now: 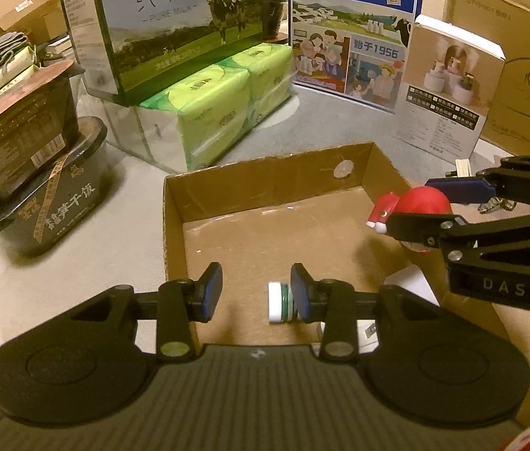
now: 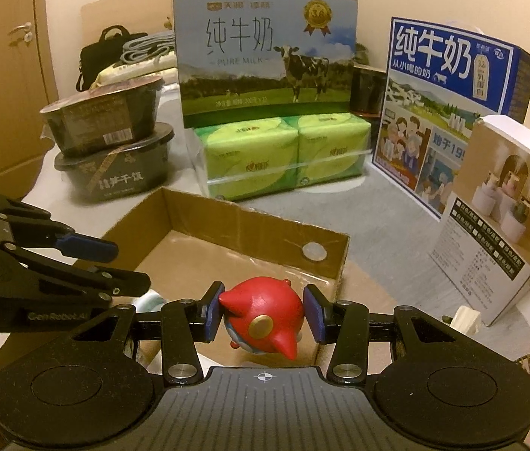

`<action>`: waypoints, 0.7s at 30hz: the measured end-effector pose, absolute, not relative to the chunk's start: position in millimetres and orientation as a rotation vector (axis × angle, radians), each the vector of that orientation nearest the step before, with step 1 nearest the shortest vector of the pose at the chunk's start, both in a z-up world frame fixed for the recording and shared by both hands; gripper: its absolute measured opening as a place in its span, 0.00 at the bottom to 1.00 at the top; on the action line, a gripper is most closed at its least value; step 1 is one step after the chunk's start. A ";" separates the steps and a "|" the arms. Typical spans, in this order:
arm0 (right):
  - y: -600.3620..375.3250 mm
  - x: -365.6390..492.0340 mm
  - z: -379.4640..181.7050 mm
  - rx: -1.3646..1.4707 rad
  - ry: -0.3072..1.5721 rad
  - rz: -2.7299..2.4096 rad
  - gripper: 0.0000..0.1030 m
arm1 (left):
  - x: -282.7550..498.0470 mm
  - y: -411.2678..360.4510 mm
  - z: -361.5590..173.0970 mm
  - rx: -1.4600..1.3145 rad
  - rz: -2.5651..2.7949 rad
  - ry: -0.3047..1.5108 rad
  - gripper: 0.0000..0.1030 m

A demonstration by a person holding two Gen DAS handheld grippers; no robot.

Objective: Organize rigid objects
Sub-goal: 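Open the left tool to drop the green jar while the right tool releases the red toy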

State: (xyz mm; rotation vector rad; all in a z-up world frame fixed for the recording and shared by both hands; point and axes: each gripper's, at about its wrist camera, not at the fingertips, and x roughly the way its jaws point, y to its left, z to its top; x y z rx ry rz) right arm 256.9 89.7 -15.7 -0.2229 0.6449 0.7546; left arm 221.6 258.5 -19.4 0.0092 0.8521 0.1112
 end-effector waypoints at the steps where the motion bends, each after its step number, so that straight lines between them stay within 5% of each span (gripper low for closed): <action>1: 89.6 257.1 -15.9 -0.223 0.646 0.754 0.44 | 220.8 258.7 -19.1 0.007 0.113 0.851 0.35; 21: 99.1 267.6 -15.5 -0.187 0.647 0.773 0.44 | 210.8 264.2 -12.0 -0.013 0.121 0.815 0.35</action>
